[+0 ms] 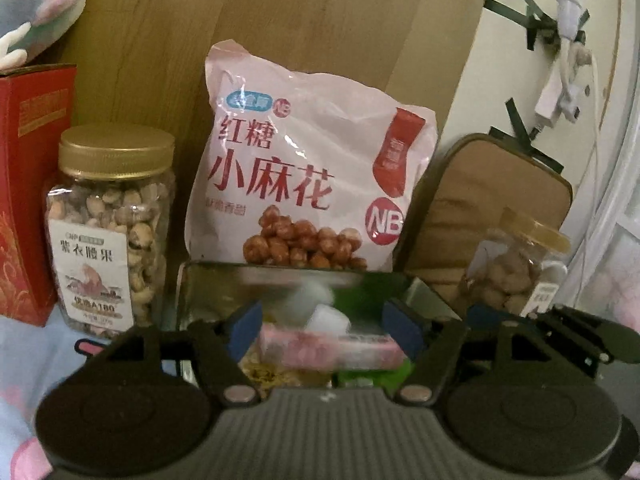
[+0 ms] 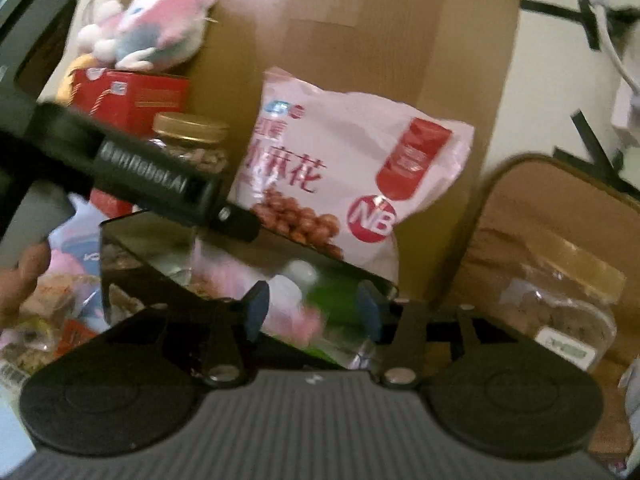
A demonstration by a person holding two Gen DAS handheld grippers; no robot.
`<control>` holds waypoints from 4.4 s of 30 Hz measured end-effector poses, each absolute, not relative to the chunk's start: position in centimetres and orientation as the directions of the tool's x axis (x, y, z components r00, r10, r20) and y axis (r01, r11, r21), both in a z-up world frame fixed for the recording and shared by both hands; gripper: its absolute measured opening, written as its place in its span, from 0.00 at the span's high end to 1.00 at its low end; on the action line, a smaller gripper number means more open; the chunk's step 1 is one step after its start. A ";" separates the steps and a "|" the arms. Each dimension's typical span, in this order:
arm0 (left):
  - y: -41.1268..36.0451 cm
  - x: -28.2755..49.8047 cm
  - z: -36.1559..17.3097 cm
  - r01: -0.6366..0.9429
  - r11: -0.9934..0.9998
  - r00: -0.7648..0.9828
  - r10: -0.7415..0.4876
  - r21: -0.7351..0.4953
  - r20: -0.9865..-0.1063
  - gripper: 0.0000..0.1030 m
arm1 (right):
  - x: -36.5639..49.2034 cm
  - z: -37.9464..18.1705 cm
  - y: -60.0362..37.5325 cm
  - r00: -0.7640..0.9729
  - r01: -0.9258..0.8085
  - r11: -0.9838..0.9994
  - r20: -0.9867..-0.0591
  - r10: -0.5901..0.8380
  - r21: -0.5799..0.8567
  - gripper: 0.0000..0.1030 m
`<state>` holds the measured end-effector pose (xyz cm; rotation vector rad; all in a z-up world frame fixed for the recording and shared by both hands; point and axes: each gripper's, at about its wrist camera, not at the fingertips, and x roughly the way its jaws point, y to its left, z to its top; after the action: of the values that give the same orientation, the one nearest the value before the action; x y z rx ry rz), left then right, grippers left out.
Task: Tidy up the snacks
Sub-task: 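Lower the pink box into the black box and open the left tool, then reach the right tool to the light green pack and grasp it, then set the light green pack down in front of the left tool, open right tool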
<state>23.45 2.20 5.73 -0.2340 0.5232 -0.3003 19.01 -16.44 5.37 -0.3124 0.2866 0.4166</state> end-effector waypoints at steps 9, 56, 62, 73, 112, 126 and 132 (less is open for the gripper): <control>2.7 16.5 9.2 0.291 0.917 0.851 -0.378 -0.271 -0.364 0.25 | 14.3 6.6 -18.3 0.877 -0.426 0.896 -0.300 0.375 -0.124 0.49; 11.2 3.2 1.5 0.145 0.942 0.867 -0.268 -0.303 -0.420 0.21 | 5.6 0.9 -11.9 0.724 -0.595 0.794 -0.512 0.462 -0.127 0.76; 11.4 3.3 1.4 0.137 0.939 0.866 -0.268 -0.315 -0.423 0.21 | 3.1 0.6 -11.2 0.602 -0.710 0.702 -0.558 0.571 -0.049 0.77; 11.5 3.1 1.4 0.135 0.938 0.869 -0.267 -0.320 -0.417 0.15 | 4.1 1.2 -13.1 0.694 -0.608 0.792 -0.517 0.501 -0.050 0.23; 12.1 3.4 1.4 0.118 0.928 0.866 -0.269 -0.352 -0.420 0.14 | 6.1 1.4 -12.3 0.650 -0.655 0.755 -0.520 0.554 -0.014 0.23; 12.9 3.8 1.1 0.105 0.908 0.856 -0.290 -0.405 -0.428 0.14 | 5.2 0.4 -10.8 0.643 -0.676 0.734 -0.540 0.544 -0.065 0.48; 12.3 3.4 1.3 0.165 0.903 0.841 -0.339 -0.397 -0.422 0.14 | 2.5 0.5 -12.7 0.634 -0.696 0.715 -0.524 0.568 -0.067 0.47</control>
<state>3.38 12.28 1.34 -0.3572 0.5062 -0.2719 2.46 -12.66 0.52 -0.2747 0.4994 0.7331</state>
